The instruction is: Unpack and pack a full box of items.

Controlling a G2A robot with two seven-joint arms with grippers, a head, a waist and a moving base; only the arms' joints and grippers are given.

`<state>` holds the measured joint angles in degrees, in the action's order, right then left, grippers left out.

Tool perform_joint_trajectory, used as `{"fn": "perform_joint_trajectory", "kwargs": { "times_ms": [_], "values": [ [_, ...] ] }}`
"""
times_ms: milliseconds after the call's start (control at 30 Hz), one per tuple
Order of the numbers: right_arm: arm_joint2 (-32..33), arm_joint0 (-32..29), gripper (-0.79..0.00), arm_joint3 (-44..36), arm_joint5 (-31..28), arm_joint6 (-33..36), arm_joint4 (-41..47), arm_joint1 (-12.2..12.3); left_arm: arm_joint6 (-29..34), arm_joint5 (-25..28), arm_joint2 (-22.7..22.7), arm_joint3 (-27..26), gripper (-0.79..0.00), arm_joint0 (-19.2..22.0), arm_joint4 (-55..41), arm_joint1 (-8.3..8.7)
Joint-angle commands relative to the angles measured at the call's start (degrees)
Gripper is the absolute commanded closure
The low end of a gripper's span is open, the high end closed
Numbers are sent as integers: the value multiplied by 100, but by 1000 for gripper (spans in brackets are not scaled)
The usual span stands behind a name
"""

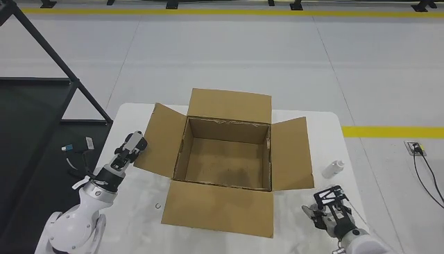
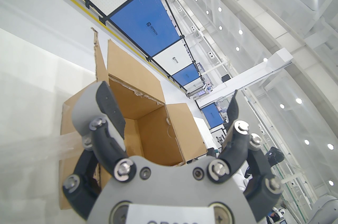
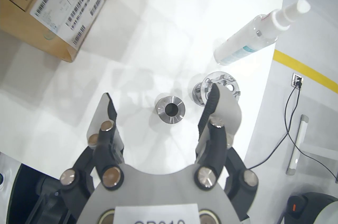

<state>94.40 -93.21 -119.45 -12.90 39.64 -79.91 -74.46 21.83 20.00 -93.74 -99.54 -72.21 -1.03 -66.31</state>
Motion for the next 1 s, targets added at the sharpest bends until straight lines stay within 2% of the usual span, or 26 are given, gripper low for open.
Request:
{"fn": "perform_joint_trajectory", "kwargs": {
  "times_ms": [0, 200, 233, 300, 367, 700, 967],
  "values": [
    [10, -32, -785, -80, 45, -75, 137, -2, 0, 0, 0, 0, -785, 0, 0, 0],
    [11, 122, -785, -55, 47, -239, 843, -4, 0, 0, 0, 0, -785, 0, 0, 0],
    [-12, 187, -730, -1, 39, -232, 978, -5, 0, 0, 0, 0, -785, 0, 0, 0],
    [-44, 324, 0, 135, -61, -187, 1309, -1, 0, 0, 0, 0, -785, 0, 0, 0],
    [-56, 432, 0, 265, -135, -81, 1568, 5, 0, 0, 0, 0, -785, 0, 0, 0],
    [-130, 466, 0, 368, 1, -159, 1647, -4, 0, 0, 0, 0, -785, 0, 0, 0],
    [-606, 1299, 0, 1438, 377, -299, 2681, -65, 0, 0, 0, 0, -785, 0, 0, 0]
  ]
}}
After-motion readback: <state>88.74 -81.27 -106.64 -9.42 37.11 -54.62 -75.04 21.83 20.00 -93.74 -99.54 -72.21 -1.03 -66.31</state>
